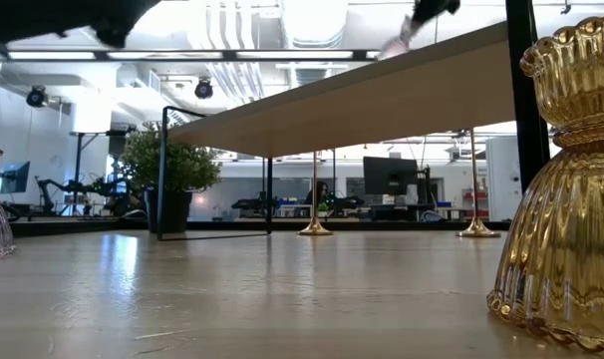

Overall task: Pick & Place candle stick holders
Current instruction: Put the top pink candle holder on the shelf

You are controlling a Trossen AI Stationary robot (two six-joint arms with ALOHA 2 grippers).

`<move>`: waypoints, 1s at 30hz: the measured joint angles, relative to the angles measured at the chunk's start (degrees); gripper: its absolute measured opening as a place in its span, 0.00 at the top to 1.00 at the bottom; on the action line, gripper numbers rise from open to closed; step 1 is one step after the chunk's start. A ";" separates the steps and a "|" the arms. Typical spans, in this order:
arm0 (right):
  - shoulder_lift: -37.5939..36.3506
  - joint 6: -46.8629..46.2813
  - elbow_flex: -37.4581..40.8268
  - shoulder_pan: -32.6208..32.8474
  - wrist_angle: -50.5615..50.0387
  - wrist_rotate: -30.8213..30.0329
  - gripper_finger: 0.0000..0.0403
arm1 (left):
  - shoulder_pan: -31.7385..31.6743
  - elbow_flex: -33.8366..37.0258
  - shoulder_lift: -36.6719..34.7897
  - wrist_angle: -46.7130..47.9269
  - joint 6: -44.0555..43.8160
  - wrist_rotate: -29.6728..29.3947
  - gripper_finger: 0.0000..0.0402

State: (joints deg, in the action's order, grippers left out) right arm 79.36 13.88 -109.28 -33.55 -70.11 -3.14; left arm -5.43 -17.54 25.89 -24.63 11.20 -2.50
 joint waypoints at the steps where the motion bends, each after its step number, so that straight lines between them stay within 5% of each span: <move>1: 0.03 -0.26 -0.84 1.20 0.00 0.00 0.96 | 0.68 -1.55 3.00 -0.62 1.14 0.00 0.49; 6: 1.32 -2.36 -4.35 7.99 0.07 0.13 0.96 | 6.65 -12.45 19.67 -1.32 7.91 -4.85 0.51; 19: 5.59 -7.51 -4.34 18.63 4.90 -5.00 0.96 | 14.55 -39.55 52.00 0.04 19.83 -39.68 0.51; 25: 7.57 -7.88 -4.37 20.66 6.25 -5.01 0.96 | 14.53 -48.75 61.53 -1.12 28.71 -52.18 0.51; 30: 8.48 -8.24 -4.32 21.04 7.26 -5.68 0.96 | 14.53 -53.46 66.59 -0.91 32.77 -56.58 0.51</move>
State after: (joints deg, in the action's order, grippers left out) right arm 87.84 5.64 -113.60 -12.51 -62.84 -8.82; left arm 9.11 -71.00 92.47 -25.54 43.97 -59.08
